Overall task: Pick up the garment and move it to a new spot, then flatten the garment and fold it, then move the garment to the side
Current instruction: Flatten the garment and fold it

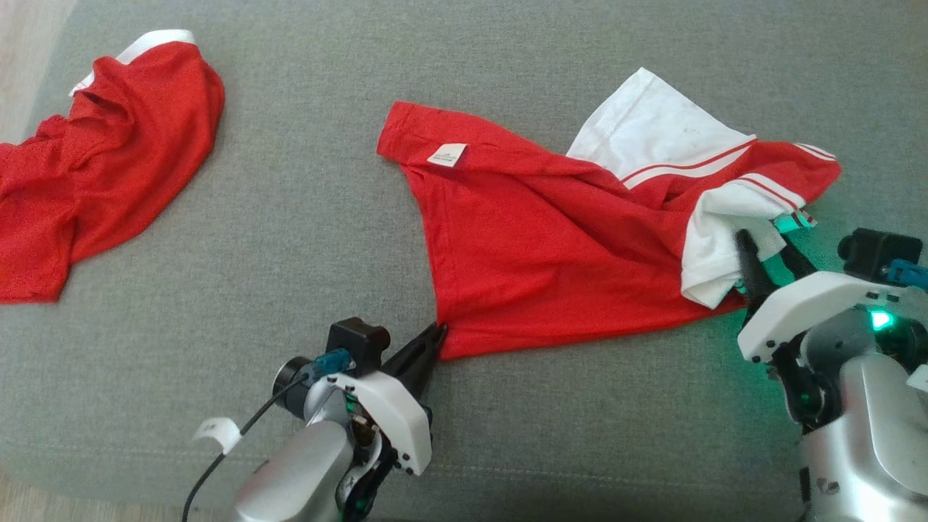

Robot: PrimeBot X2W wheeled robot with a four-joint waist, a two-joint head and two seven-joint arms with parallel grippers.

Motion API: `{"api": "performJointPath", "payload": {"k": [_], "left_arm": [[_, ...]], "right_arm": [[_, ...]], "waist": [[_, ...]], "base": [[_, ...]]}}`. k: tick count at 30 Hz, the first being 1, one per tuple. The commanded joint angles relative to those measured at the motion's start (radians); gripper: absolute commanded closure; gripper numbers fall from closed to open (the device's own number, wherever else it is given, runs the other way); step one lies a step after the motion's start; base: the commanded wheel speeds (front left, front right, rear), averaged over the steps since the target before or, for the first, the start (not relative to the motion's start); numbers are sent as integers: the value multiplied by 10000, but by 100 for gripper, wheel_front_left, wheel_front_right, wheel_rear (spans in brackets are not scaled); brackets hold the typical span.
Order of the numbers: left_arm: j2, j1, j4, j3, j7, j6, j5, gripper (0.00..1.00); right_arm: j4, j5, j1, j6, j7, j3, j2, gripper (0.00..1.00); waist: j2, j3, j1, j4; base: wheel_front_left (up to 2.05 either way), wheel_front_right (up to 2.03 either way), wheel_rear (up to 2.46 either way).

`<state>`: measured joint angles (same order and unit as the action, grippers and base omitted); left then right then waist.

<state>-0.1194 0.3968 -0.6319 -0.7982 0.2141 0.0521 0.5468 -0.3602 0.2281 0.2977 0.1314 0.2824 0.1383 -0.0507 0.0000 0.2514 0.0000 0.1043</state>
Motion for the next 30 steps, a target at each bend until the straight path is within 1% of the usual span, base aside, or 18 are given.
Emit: {"api": "performJointPath", "payload": {"k": [1, 5, 8, 14, 17, 21, 27, 30], "left_arm": [[-122, 348, 128, 273, 109, -46, -99, 100], [-188, 365, 205, 357, 236, -100, -117, 100], [-279, 319, 377, 519, 332, -206, -108, 100], [-717, 102, 1466, 1222, 455, -556, -116, 100], [-996, -62, 2315, 1636, 469, -754, -190, 100], [-1426, -130, 3911, 2300, 473, -1058, -489, 100], [-2221, 354, 6246, 3221, 475, -1371, -1014, 100], [-2488, 688, 6891, 3450, 396, -1440, -1138, 100]], "right_arm": [[347, 14, 304, -7, -151, -268, -148, 100], [750, -84, 176, -7, -522, -388, -153, 100], [1285, -252, -41, -7, -754, -462, -168, 100], [2666, -123, -562, -7, -753, -599, -124, 100], [3439, -84, -745, -7, -724, -651, -115, 100], [4460, -45, -728, -7, -668, -673, -165, 100], [5956, 3, -81, -7, -499, -394, -392, 100], [6471, -14, 288, -7, -365, -252, -508, 100]], "waist": [[0, 10, 0, 9], [0, -14, 0, -22], [0, -113, 0, -92], [0, -403, 0, -288], [0, -590, 0, -381], [0, -837, 0, -454], [0, -1247, 0, -466], [0, -1392, 0, -452]], "base": [[0, 0, 0], [0, 0, 0], [0, 0, 0], [0, 0, 0], [0, 0, 0], [0, 0, 0], [0, 0, 0], [0, 0, 0]]}}
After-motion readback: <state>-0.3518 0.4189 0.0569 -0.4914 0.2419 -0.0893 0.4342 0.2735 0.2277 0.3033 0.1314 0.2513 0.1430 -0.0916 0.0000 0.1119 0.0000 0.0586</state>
